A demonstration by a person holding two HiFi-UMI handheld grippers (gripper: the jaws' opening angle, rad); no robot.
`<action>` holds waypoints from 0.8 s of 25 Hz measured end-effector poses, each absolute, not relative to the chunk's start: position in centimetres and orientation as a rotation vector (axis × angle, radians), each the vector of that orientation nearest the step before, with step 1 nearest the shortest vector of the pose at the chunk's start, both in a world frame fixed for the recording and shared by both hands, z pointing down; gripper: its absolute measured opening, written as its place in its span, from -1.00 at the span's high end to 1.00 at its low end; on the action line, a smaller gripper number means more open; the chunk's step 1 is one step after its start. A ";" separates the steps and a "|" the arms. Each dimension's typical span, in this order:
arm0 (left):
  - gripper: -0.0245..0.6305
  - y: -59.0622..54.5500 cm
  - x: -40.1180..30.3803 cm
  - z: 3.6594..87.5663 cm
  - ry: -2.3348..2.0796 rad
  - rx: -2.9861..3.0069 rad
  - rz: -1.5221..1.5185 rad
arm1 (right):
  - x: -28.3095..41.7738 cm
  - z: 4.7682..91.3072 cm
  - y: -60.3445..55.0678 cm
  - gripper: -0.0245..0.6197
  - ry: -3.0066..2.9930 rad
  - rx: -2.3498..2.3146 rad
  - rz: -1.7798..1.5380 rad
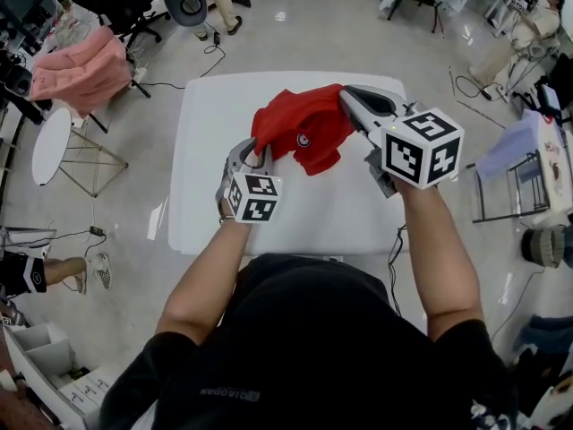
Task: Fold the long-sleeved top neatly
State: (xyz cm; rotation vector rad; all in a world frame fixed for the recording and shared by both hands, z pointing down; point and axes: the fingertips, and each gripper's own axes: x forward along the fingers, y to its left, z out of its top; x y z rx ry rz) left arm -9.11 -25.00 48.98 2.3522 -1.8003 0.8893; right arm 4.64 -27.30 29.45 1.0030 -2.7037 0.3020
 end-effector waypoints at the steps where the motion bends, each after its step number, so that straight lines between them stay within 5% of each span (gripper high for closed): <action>1: 0.73 -24.7 -9.3 48.7 -1.800 2.360 0.895 | 4.7 29.5 -27.5 0.89 -2.702 1.008 0.301; 13: 0.84 -19.7 -10.7 41.1 -1.186 2.592 0.847 | 9.5 35.3 -31.7 0.88 -2.572 1.041 0.519; 20: 0.85 -15.3 -10.3 36.6 -0.777 2.594 0.615 | 5.2 42.7 -31.9 0.88 -2.486 0.713 0.722</action>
